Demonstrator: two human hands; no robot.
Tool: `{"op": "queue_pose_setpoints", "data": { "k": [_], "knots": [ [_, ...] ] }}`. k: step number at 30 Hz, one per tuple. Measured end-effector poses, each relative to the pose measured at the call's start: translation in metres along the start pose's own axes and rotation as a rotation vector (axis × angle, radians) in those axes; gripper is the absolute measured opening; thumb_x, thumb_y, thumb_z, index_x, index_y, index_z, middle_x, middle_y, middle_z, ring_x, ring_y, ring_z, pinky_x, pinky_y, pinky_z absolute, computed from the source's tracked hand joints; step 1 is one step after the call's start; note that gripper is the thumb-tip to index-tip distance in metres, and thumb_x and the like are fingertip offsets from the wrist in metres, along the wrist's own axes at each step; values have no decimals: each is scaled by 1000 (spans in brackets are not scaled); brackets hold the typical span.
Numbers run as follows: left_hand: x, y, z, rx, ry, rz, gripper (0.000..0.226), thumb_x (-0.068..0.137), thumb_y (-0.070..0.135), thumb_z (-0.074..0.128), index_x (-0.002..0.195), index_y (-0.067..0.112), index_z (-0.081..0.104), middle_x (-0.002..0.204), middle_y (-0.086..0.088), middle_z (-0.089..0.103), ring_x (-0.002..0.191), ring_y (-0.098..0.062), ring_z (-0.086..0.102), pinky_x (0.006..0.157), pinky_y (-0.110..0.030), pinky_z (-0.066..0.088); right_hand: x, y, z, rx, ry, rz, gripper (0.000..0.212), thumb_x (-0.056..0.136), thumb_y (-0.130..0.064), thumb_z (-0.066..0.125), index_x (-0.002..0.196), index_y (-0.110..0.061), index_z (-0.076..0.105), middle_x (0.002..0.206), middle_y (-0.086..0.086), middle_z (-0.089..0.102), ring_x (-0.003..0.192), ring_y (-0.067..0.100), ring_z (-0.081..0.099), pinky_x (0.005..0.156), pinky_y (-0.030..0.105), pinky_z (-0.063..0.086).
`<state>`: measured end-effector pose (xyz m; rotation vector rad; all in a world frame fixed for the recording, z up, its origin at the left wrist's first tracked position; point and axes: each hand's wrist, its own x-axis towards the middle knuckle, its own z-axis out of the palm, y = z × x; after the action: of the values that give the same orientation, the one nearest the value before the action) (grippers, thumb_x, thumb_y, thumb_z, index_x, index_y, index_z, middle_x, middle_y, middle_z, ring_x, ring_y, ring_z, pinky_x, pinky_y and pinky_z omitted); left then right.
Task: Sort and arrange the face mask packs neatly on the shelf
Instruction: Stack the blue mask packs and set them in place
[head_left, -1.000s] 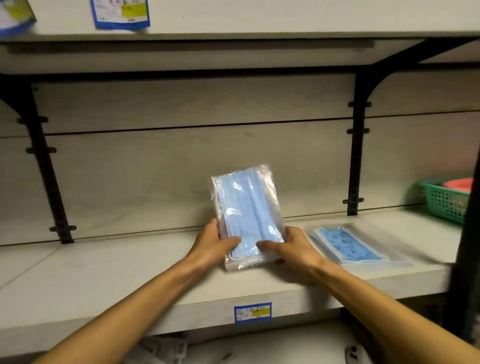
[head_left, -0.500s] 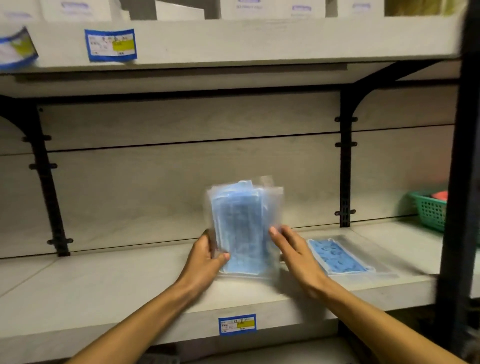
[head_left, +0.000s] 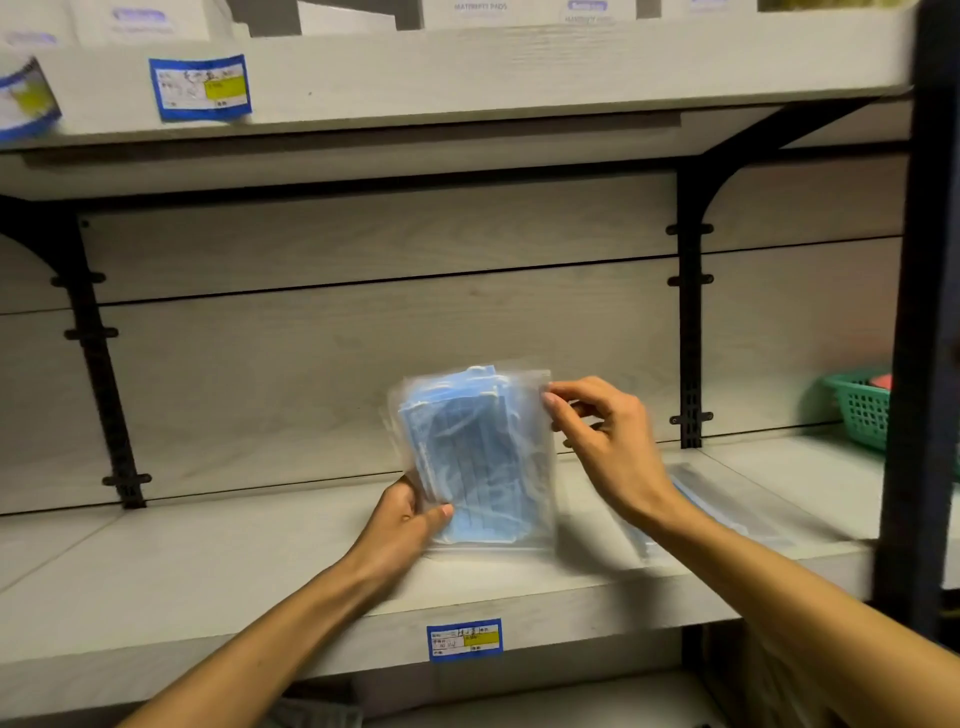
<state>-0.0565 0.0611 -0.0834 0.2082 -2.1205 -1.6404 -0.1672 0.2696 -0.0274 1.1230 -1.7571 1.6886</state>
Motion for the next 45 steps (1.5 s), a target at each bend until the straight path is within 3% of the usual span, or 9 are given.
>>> {"op": "queue_pose_setpoints", "data": {
  "k": [8, 14, 21, 25, 31, 34, 39, 42, 45],
  "knots": [
    [0, 2, 6, -8, -34, 0, 25, 101, 2, 55, 119, 18, 59, 117, -6, 72, 108, -19, 71, 98, -36, 57, 10, -4, 0, -39, 105, -46, 17, 98, -20, 62, 102, -20, 79, 70, -6, 70, 45, 11, 57, 50, 26, 50],
    [2, 1, 8, -8, -36, 7, 24, 101, 4, 55, 118, 20, 59, 114, -1, 73, 103, -14, 73, 88, -28, 60, 16, -1, -4, 11, 131, 28, 10, 92, -28, 69, 91, -25, 78, 70, -20, 71, 47, 9, 64, 54, 23, 51],
    [5, -3, 4, 1, -42, 2, 23, 100, 7, 57, 116, 23, 60, 108, 4, 77, 105, -13, 72, 87, -28, 60, 25, -2, -7, 198, 14, 137, 12, 78, -21, 85, 75, -22, 74, 78, -9, 74, 55, 8, 54, 54, 20, 46],
    [7, -4, 2, -27, -43, -21, 24, 99, 6, 58, 116, 22, 60, 106, 8, 77, 103, -13, 73, 82, -25, 60, 27, -9, -10, 292, -46, 194, 16, 75, -21, 88, 72, -17, 72, 69, -12, 70, 46, 0, 50, 48, 9, 38],
    [5, -2, 3, -50, -24, -26, 26, 99, 1, 57, 115, 21, 61, 104, 4, 78, 101, -13, 74, 83, -25, 60, 27, -11, -11, 588, -206, 441, 19, 71, -35, 83, 75, -20, 73, 73, -8, 66, 45, 11, 45, 45, 21, 22],
    [3, 1, 5, -62, -25, -30, 27, 99, -1, 56, 114, 21, 61, 109, 1, 76, 103, -15, 73, 90, -28, 59, 27, -11, -10, 553, -165, 406, 19, 75, -27, 83, 87, -16, 74, 79, -2, 72, 46, 12, 51, 42, 19, 28],
    [1, 6, 5, -42, -29, -33, 25, 100, 3, 56, 113, 24, 59, 111, 2, 74, 101, -13, 73, 87, -27, 60, 37, -13, -10, 394, -96, 405, 31, 76, -14, 85, 105, -13, 75, 67, -6, 63, 52, 8, 45, 45, 18, 32],
    [1, 7, 3, -45, -29, -40, 24, 100, 3, 56, 111, 24, 60, 111, 1, 74, 99, -13, 74, 85, -26, 60, 43, -17, -10, 366, -179, 467, 28, 75, -22, 86, 102, -14, 79, 73, -9, 64, 58, 6, 46, 48, 16, 35],
    [-1, 9, -2, -54, -19, -41, 23, 99, 3, 58, 113, 21, 60, 109, 2, 75, 97, -13, 75, 81, -25, 61, 49, -18, -14, 546, -296, 535, 28, 83, -27, 80, 104, -8, 78, 84, -5, 68, 61, 4, 52, 51, 15, 38]
  ]
}}
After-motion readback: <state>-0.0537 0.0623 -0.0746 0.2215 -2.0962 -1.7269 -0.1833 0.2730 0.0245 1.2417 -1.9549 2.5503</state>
